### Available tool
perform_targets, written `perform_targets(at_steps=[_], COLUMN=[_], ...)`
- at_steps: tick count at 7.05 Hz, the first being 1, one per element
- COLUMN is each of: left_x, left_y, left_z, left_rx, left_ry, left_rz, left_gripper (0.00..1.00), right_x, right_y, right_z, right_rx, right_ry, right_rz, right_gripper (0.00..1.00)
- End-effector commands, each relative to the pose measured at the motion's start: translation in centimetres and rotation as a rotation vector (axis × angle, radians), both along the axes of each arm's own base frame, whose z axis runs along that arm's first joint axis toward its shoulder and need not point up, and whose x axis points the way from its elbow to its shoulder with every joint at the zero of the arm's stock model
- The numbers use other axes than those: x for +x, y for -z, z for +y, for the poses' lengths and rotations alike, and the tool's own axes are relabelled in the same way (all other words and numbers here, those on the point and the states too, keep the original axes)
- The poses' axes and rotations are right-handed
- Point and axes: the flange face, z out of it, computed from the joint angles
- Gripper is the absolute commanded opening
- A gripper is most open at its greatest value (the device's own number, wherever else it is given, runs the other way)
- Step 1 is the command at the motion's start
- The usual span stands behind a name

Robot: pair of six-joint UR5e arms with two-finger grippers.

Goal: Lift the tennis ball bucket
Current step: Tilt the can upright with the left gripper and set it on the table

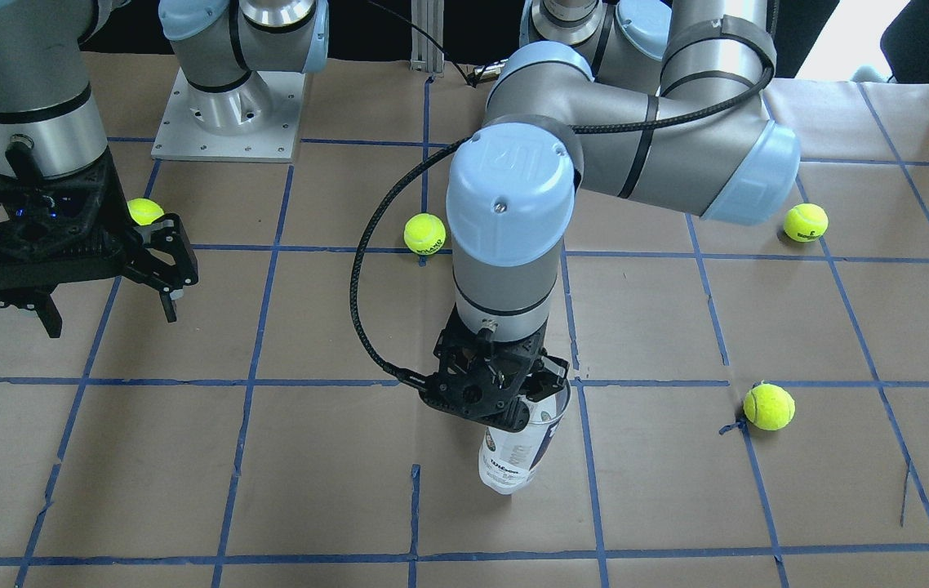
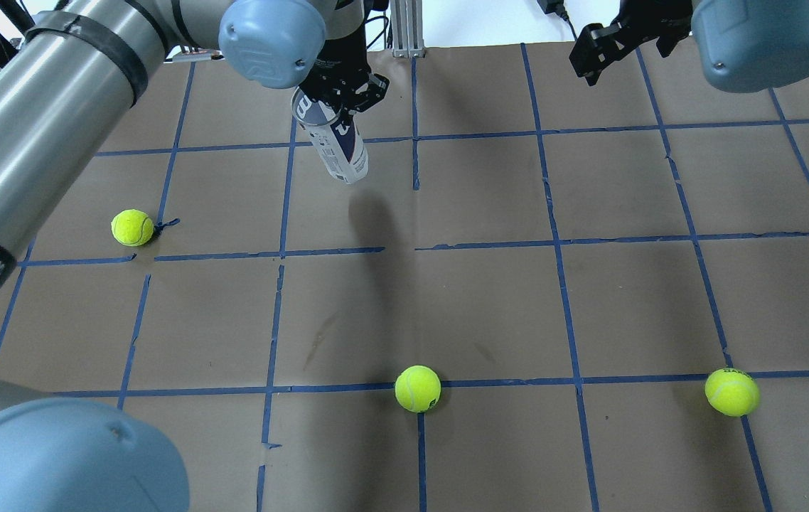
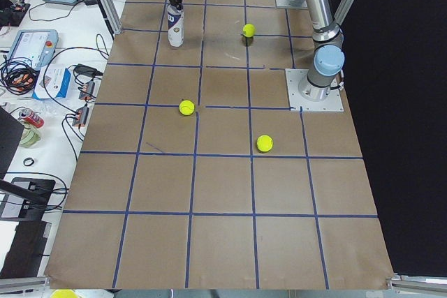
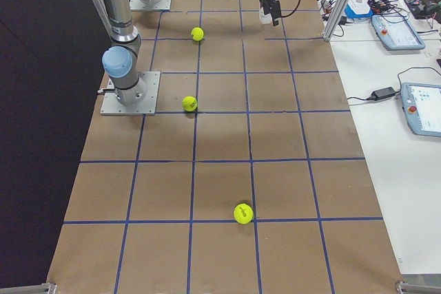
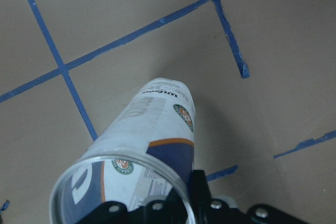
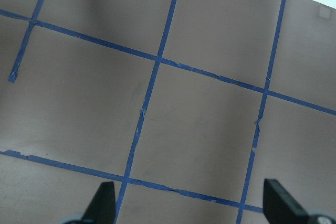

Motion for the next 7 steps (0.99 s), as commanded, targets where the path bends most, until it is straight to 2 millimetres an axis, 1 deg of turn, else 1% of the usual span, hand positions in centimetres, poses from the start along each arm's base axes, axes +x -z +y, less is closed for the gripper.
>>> perform_targets(at_steps=[1, 2, 3, 4, 5, 6, 7], left_x=[-0.3, -0.4, -0.5, -0.5, -0.4, -0.1, 0.4], left_y=[1.1, 2.5, 2.6, 2.5, 1.7, -0.8, -3.3], left_z=[-0.2, -0.6, -0.8, -0.8, -0.6, 0.2, 1.1], left_rx=[0.017, 0.035, 0.034, 0.031, 0.025, 0.001, -0.041], left_ry=[0.020, 0.015, 0.016, 0.008, -0.001, -0.005, -0.008], left_rz=[-0.011, -0.016, -0.015, -0.015, -0.007, 0.005, 0.018], left_gripper=[0.04, 0.17, 0.35, 0.74, 0.97, 1.00, 1.00], right_x=[-0.1, -0.1, -0.1, -0.1, 0.0, 0.0, 0.0], right_y=[0.2, 0.2, 0.4, 0.5, 0.6, 0.6, 0.7], right_z=[-0.1, -0.1, -0.1, 0.0, -0.1, -0.1, -0.1], right_rx=[0.003, 0.003, 0.010, 0.018, 0.019, 0.019, 0.019], right_ry=[0.000, 0.000, 0.000, 0.000, -0.001, -0.001, -0.001], right_rz=[0.000, 0.000, 0.000, 0.000, -0.001, -0.001, -0.001], right_gripper=[1.00, 1.00, 1.00, 1.00, 1.00, 1.00, 1.00])
